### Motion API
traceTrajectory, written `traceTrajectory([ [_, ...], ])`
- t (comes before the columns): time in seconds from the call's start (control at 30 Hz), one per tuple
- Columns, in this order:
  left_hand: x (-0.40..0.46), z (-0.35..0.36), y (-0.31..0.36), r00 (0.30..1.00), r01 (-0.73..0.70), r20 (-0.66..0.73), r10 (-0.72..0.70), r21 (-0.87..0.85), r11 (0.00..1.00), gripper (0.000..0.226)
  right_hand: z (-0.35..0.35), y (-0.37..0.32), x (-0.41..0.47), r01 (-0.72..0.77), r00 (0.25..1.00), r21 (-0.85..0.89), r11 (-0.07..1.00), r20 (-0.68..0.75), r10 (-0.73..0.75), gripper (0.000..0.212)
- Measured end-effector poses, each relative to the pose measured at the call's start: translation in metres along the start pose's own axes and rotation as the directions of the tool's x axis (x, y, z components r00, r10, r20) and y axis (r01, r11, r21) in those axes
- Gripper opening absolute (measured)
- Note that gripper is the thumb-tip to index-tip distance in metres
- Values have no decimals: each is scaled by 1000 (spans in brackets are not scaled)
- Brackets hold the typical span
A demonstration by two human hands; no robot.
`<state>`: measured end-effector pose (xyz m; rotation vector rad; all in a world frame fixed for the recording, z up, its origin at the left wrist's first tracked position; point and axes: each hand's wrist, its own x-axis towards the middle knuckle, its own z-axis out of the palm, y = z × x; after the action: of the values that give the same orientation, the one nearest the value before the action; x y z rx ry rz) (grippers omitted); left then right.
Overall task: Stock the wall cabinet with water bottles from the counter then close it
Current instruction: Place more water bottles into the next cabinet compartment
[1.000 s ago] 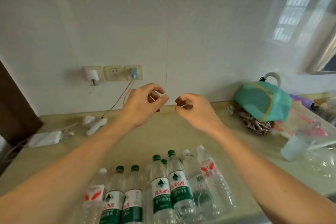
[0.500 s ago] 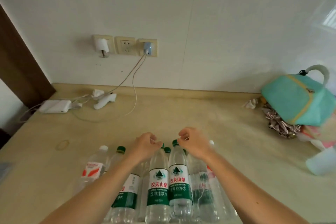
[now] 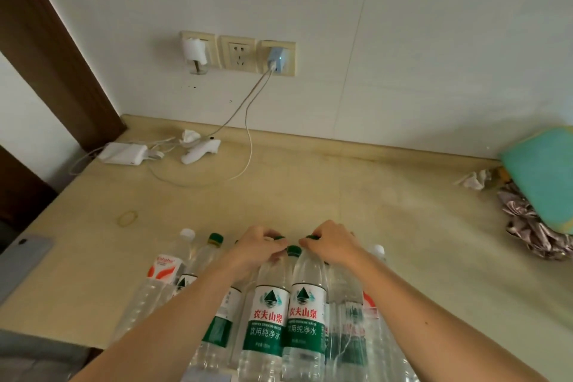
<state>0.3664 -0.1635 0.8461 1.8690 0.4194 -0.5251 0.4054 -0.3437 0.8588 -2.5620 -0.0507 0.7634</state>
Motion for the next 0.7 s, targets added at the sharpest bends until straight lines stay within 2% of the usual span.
traceTrajectory([
  [0.2,5,-16,9,999,-19,-42,8,-270,963,13,-17,1,-3,62,998,289,955,-38,-53,36],
  [0.37,8,-45,46,968,-233,-171,186,-316,920,10,-57,-14,-10,188,982,528,828,-112,-152,20],
  [0.43,5,-53,66,927,-353,-232,295,-269,896,14,-75,-23,-13,291,954,544,787,-230,-195,17],
  [0.53,0,-60,88,837,-492,-312,449,-70,868,23,-97,-30,-18,440,886,509,740,-382,-264,9],
  [0.6,-5,-59,96,794,-539,-323,514,16,842,28,-101,-31,-20,494,847,456,741,-443,-292,14],
  [0.7,-5,-53,94,786,-542,-317,531,58,838,33,-92,-29,-18,494,828,395,775,-485,-281,18],
])
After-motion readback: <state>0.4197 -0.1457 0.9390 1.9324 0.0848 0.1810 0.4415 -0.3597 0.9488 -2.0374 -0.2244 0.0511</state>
